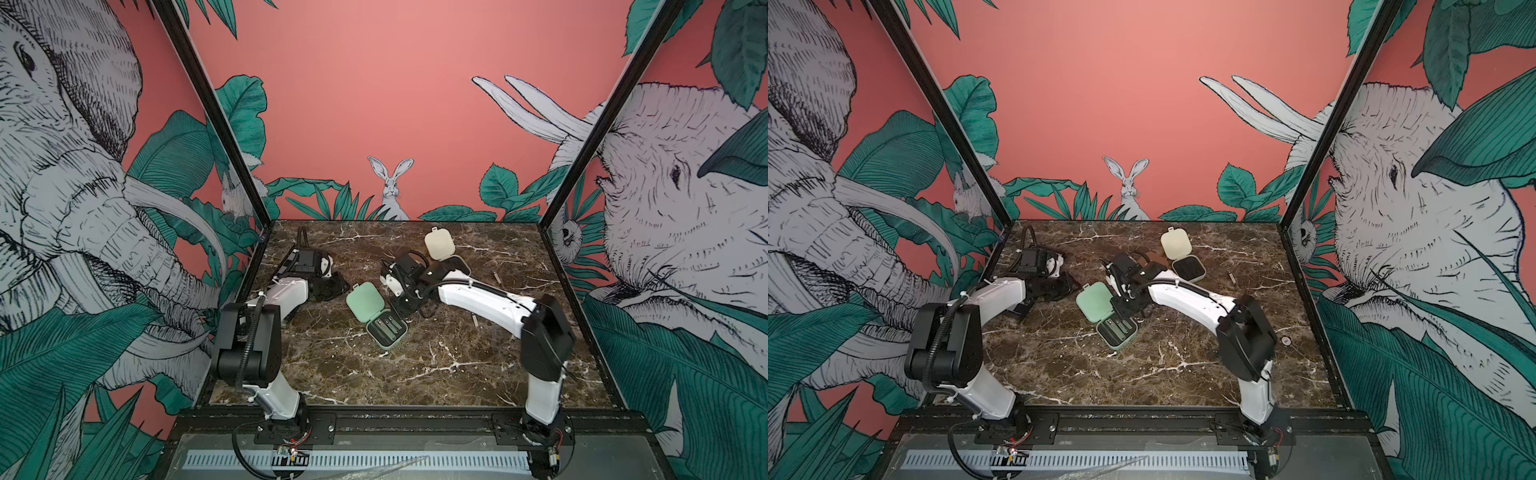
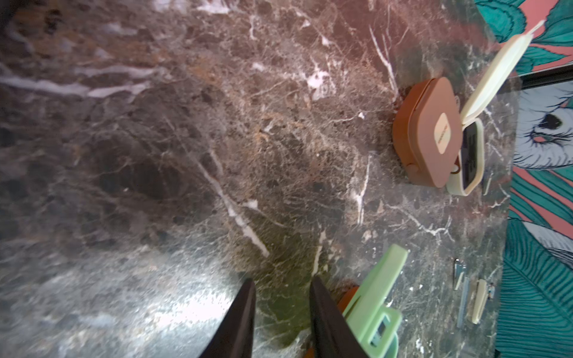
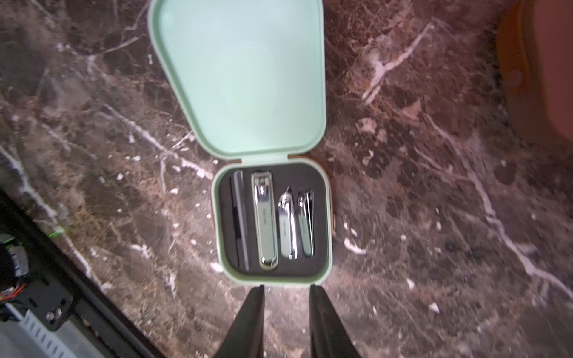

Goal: Organize nail clipper sets
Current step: Place the nail clipper in the storage box, then close the storage box at the center of the board.

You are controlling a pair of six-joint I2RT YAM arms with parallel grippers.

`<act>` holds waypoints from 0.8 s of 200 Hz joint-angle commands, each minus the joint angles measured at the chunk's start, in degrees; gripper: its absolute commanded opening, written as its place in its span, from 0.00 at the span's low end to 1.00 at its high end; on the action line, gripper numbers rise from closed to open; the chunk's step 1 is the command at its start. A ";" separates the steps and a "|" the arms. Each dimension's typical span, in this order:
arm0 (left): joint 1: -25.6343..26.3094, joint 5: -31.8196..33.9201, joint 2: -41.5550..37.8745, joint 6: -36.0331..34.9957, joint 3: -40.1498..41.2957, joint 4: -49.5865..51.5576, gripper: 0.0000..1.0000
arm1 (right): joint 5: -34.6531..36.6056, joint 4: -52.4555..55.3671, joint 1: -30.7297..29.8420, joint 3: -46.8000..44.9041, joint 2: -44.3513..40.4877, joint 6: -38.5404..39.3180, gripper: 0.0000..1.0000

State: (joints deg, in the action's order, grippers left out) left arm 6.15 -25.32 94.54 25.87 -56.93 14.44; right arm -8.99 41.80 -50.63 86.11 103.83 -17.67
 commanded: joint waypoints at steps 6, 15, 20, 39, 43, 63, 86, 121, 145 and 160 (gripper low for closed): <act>-0.35 -4.11 -0.09 -1.07 -2.63 -0.06 0.31 | 0.36 -4.42 -1.91 -13.16 -4.28 -6.85 0.22; -0.29 -5.10 -0.21 -1.16 -2.84 0.00 0.31 | -0.17 -6.62 -1.98 -16.43 -5.13 -8.44 0.19; -0.35 -5.75 -0.32 -1.22 -2.77 -0.17 0.31 | -0.52 -7.89 -2.00 -17.87 -5.28 -9.02 0.19; -0.21 -8.38 -0.76 -0.97 -2.15 -0.59 0.31 | -1.06 -11.11 -2.00 -20.22 -4.10 -10.45 0.17; -0.13 -8.66 -0.86 -0.81 -1.87 -0.83 0.32 | -1.30 -11.30 -2.01 -20.19 -3.57 -10.44 0.17; 0.22 -13.08 -1.10 0.36 -0.43 -2.37 0.31 | -1.59 -13.43 -2.01 -19.54 -0.54 -11.12 0.16; 1.15 -15.55 -2.44 2.61 1.90 -5.53 0.31 | -0.83 -13.84 -1.76 -18.39 1.95 -11.81 0.15; 2.82 -17.52 -5.39 4.49 4.07 -7.48 0.31 | -1.41 -15.90 -0.07 -18.46 3.05 -13.24 0.15; 5.42 -19.66 -6.34 5.43 4.25 -7.98 0.31 | -3.06 -17.29 1.44 -17.91 3.69 -14.05 0.15; 7.92 -19.51 -6.61 5.57 4.01 -7.31 0.31 | -3.43 -17.02 2.32 -16.83 4.45 -14.45 0.15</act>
State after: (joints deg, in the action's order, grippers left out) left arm 10.85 -42.19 90.43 30.33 -53.39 7.99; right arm -11.42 26.83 -49.67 67.02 106.72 -30.35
